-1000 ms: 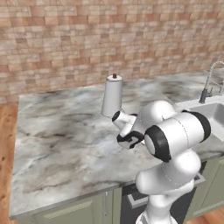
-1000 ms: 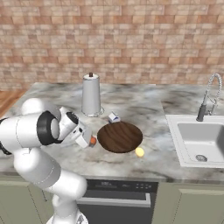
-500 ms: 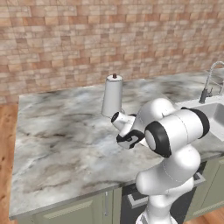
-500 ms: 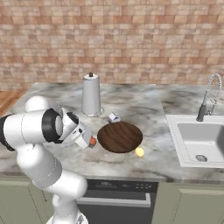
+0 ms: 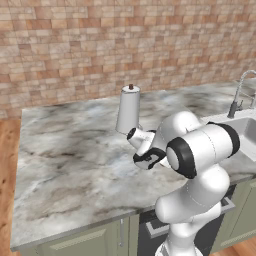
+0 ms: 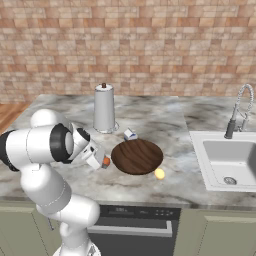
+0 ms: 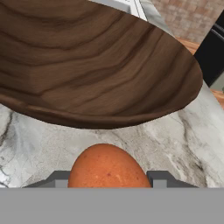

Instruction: Gather the eggs and milk located in the vicinity of the sink area and place them right next to the bowl.

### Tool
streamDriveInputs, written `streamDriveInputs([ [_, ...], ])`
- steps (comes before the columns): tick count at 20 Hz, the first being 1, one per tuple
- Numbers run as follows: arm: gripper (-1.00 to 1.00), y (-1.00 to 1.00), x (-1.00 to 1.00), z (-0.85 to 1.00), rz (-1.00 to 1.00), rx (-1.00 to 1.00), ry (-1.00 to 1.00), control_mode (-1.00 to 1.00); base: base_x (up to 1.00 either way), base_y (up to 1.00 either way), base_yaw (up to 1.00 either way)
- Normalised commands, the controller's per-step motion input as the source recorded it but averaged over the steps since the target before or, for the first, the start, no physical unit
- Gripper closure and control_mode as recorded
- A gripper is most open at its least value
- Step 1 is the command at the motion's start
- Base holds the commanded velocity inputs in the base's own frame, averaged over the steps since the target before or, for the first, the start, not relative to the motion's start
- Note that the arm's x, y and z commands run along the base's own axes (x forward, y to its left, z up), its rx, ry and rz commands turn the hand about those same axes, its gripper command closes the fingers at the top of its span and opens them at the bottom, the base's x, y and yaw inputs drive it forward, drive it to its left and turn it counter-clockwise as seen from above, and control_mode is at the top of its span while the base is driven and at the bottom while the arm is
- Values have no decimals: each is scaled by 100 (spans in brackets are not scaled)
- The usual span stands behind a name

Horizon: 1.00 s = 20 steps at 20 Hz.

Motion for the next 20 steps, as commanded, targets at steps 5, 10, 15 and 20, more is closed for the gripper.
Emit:
streamDriveInputs([
  [5,-100,0,0,0,0,0,0,-100,0,0,0],
  [10,-100,0,0,3,0,-3,1,-100,0,0,0],
  [15,-100,14,0,28,-3,-2,0,-100,0,0,0],
  [20,-100,33,0,56,-10,0,1,-100,0,0,0],
])
